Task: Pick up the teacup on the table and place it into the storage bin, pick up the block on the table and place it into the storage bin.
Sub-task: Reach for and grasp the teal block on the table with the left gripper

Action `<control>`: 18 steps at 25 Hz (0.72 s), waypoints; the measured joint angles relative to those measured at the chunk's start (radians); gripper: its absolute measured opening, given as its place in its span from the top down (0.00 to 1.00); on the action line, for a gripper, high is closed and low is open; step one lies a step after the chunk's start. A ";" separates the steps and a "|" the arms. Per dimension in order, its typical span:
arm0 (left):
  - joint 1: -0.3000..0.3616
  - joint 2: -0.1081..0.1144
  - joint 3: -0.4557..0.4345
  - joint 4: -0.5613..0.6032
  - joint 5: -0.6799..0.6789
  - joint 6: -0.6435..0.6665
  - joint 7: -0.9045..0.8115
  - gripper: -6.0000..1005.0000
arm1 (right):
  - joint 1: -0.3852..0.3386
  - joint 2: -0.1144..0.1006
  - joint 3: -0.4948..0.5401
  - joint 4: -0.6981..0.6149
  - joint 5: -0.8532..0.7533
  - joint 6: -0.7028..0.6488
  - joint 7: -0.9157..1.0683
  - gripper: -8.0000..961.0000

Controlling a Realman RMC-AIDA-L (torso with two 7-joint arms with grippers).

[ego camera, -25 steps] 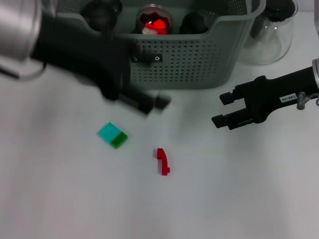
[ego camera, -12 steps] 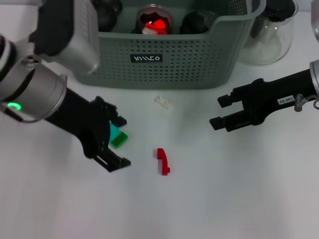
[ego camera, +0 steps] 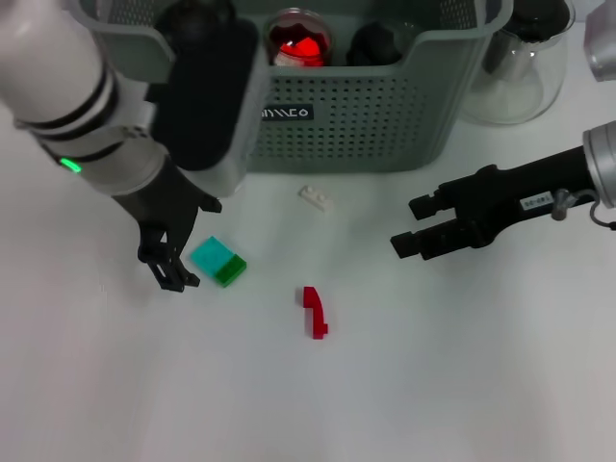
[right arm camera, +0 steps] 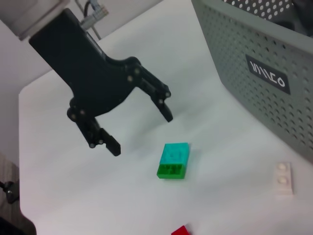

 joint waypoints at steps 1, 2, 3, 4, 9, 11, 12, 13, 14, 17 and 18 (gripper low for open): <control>-0.020 0.000 0.022 -0.023 0.013 -0.004 0.021 0.08 | 0.002 0.002 0.000 0.007 0.000 0.006 0.004 0.17; -0.026 0.000 0.032 -0.031 0.018 -0.009 0.025 0.08 | 0.003 0.003 0.000 0.015 0.000 0.013 0.005 0.17; -0.036 0.001 0.052 -0.045 0.031 -0.015 0.036 0.08 | 0.004 0.003 0.000 0.021 0.000 0.018 0.006 0.17; -0.046 0.001 0.070 -0.062 0.044 -0.023 0.046 0.08 | 0.005 0.004 0.000 0.027 0.000 0.025 0.006 0.17; -0.112 -0.002 0.118 -0.153 0.069 -0.043 0.085 0.08 | 0.007 0.004 0.003 0.041 0.002 0.039 0.006 0.17; -0.134 -0.002 0.120 -0.179 0.070 -0.045 0.102 0.08 | 0.009 0.004 0.005 0.045 0.002 0.044 0.007 0.17; -0.140 -0.003 0.124 -0.187 0.070 -0.047 0.111 0.08 | 0.009 0.004 0.006 0.047 0.002 0.046 0.006 0.17; -0.145 -0.004 0.130 -0.196 0.070 -0.052 0.118 0.08 | 0.009 0.004 0.007 0.051 0.002 0.050 0.006 0.17; -0.152 -0.005 0.142 -0.212 0.071 -0.060 0.125 0.08 | 0.009 0.004 0.007 0.055 0.002 0.054 0.006 0.17; -0.167 -0.003 0.171 -0.256 0.071 -0.097 0.132 0.08 | 0.009 0.004 0.008 0.066 0.002 0.061 0.006 0.17; -0.173 -0.003 0.176 -0.271 0.071 -0.109 0.135 0.08 | 0.009 0.004 0.008 0.068 0.002 0.062 0.006 0.17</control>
